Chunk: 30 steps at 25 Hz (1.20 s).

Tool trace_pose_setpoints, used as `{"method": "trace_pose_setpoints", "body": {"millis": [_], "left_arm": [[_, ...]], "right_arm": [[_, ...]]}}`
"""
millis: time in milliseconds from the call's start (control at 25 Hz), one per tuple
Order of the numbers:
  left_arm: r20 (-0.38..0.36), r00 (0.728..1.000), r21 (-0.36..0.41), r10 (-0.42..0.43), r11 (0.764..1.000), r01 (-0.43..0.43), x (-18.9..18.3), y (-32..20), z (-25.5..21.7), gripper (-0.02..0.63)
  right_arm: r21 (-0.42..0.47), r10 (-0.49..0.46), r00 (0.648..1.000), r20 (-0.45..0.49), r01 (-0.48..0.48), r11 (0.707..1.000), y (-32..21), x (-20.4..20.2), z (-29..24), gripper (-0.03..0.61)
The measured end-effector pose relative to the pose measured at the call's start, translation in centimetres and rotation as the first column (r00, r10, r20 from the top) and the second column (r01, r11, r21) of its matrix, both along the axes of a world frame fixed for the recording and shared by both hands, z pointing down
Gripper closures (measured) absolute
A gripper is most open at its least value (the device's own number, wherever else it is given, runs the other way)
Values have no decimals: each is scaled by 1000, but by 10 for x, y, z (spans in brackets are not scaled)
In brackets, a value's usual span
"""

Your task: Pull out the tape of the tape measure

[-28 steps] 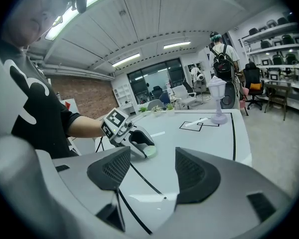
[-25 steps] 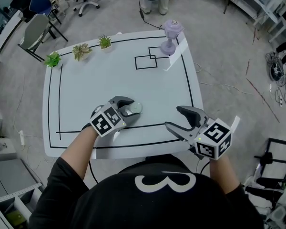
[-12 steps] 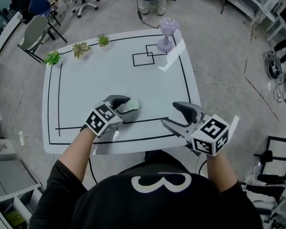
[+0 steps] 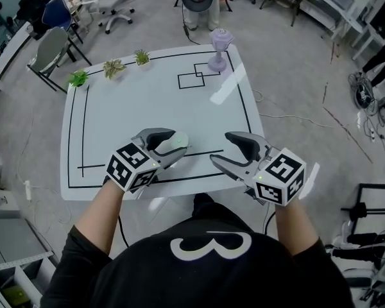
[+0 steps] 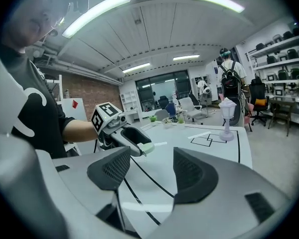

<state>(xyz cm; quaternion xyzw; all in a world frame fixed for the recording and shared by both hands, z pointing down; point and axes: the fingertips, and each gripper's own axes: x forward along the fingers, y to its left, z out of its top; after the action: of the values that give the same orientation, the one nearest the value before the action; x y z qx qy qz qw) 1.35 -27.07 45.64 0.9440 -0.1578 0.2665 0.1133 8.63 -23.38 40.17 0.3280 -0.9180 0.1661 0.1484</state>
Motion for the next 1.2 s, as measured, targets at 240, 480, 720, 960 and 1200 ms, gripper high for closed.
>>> {"method": "trace_pose_setpoints", "body": {"millis": [240,480,720,960,1200], "left_arm": [[-82,997,33,8,999,-5,-2,35,-57,391],[-132,991,81,-15,996,26,-19,70,-95,391],[-179,983,109,-43,992,64,-34,103,-116,391],[-190,981,107,-34,993,55,-36,119,-122,391],[-180,984,82,-10,996,25,-33,127,-115,390]], "right_arm": [[108,-72,997,-5,72,992,27,-18,-39,316],[187,-167,986,-24,169,968,60,-46,-67,318],[238,-270,956,-114,290,927,98,-78,-77,334],[264,-293,945,-147,323,909,110,-86,-82,378],[247,-325,933,-154,354,902,115,-94,-71,438]]}}
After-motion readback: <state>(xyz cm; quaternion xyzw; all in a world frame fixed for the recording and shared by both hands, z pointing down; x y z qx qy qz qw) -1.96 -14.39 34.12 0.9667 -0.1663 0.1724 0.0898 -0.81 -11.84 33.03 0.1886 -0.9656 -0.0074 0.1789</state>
